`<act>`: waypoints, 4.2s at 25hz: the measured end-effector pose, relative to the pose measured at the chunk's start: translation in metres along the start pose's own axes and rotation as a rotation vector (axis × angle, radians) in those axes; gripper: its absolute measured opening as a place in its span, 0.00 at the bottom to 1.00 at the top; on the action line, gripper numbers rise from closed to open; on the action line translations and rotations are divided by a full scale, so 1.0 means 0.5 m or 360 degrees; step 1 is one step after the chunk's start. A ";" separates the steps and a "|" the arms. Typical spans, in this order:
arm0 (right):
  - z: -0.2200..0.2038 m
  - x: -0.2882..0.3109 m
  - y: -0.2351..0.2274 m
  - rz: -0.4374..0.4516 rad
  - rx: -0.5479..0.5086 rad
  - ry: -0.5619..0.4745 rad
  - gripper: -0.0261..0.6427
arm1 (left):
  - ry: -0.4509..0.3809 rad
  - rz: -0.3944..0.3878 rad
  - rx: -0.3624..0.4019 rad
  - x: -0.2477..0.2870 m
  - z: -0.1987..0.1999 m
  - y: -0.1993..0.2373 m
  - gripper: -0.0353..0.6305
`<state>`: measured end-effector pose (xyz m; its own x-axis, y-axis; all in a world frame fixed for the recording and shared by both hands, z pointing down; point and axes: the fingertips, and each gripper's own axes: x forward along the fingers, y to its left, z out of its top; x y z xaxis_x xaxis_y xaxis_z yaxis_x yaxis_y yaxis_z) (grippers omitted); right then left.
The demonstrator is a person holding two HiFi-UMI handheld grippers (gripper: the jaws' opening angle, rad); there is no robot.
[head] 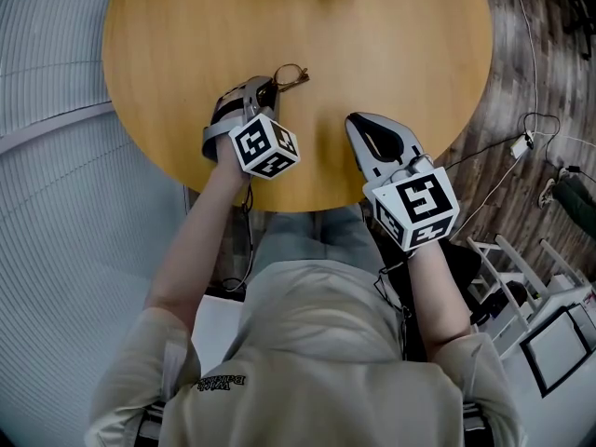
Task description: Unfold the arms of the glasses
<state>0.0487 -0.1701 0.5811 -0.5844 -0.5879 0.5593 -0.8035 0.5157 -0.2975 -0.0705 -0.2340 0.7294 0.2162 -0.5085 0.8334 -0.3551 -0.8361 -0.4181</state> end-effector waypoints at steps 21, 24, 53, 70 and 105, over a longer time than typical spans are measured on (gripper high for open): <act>0.166 -0.122 -0.032 -0.0175 -0.0056 -0.0246 0.09 | -0.0639 0.0240 -0.0471 -0.320 0.210 0.207 0.12; 0.219 -0.159 -0.031 -0.0211 -0.0128 -0.0316 0.09 | -0.0785 0.0341 -0.0475 -0.423 0.260 0.254 0.12; 0.610 -0.609 0.273 -0.0184 -0.0717 -0.1236 0.09 | -0.1805 0.0520 -0.0873 -1.084 0.354 0.309 0.12; 0.504 -0.540 0.280 -0.0120 -0.0667 -0.1002 0.09 | -0.1655 0.0261 -0.1281 -0.970 0.240 0.260 0.12; 0.645 -0.454 0.420 0.0176 -0.0914 -0.0980 0.09 | -0.1594 0.0096 -0.1128 -0.919 0.283 0.189 0.12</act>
<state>-0.0238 -0.1293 0.1423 -0.7476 -0.6638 -0.0204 -0.6528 0.7288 0.2064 -0.0746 -0.1083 0.2559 0.6745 -0.7369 0.0436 -0.7368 -0.6683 0.1028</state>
